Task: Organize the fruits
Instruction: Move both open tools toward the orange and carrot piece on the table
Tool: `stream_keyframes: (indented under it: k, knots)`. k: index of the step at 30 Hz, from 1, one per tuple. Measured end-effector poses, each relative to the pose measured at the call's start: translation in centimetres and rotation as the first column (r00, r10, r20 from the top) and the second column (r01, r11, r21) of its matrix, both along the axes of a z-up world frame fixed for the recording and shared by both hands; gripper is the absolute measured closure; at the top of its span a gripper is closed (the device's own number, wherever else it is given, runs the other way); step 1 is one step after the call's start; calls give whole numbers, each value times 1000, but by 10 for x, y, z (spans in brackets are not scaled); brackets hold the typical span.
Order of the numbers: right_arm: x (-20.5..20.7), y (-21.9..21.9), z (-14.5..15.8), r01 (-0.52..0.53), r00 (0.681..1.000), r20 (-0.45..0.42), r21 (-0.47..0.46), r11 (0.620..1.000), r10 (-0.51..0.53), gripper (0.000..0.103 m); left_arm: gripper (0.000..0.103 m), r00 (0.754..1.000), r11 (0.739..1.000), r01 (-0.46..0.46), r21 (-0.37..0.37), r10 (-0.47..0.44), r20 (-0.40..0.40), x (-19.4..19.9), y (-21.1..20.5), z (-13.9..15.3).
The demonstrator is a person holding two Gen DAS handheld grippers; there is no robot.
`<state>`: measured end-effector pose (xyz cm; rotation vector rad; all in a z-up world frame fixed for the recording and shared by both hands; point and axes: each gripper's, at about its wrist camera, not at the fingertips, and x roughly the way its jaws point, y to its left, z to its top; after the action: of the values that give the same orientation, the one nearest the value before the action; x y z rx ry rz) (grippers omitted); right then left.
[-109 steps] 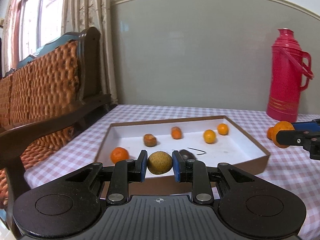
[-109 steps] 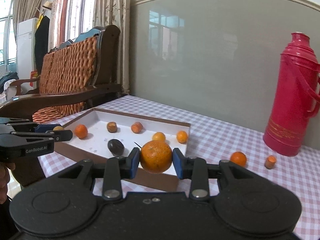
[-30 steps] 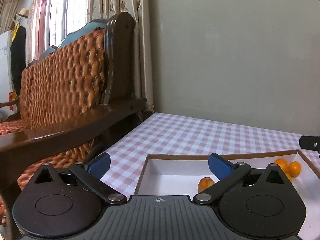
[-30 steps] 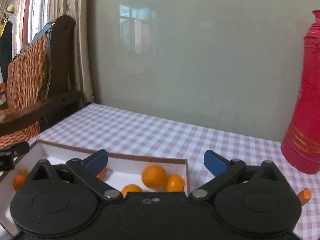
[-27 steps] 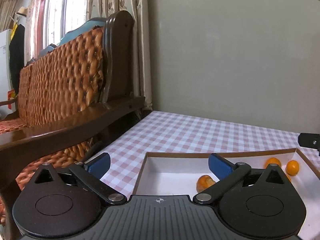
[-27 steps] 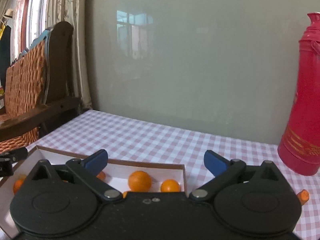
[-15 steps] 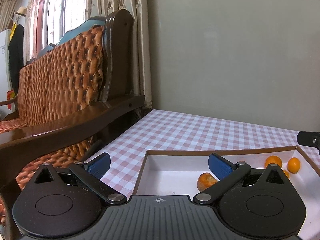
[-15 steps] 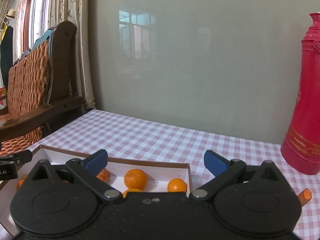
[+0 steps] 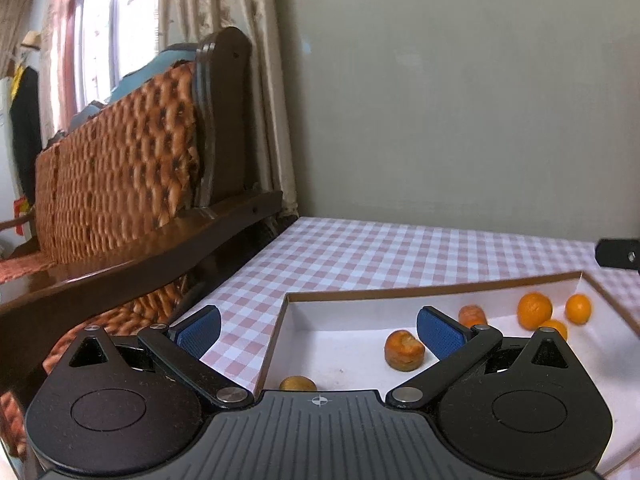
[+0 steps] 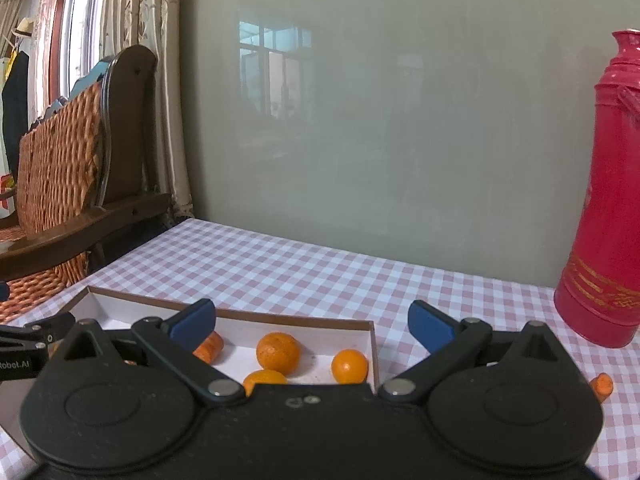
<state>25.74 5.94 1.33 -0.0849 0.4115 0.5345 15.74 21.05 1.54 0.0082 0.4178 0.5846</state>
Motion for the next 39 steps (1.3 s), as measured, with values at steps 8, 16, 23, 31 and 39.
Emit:
stream_keyframes:
  k: [8,16,23,31,39]
  knots:
    - [-12,-18,6,18,1000,12,1,1000,-18,6,0,997,998,-56,-18,57,48,-17,-5,8]
    - [-35,-39,11,65,997,49,-36,997,-63,6,0,998,1000,7,-4,-7,61,-33,-34,13]
    - [-59,-62,13,100,991,100,-61,993,-94,6,0,996,998,54,-42,-51,76,-49,-55,10]
    - [-83,-94,11,96,990,113,-126,987,-82,6,0,986,988,152,-11,-151,74,-56,-102,8]
    - [-94,-129,9,140,988,87,-130,982,-129,6,0,958,962,272,-10,-270,98,-51,-143,11]
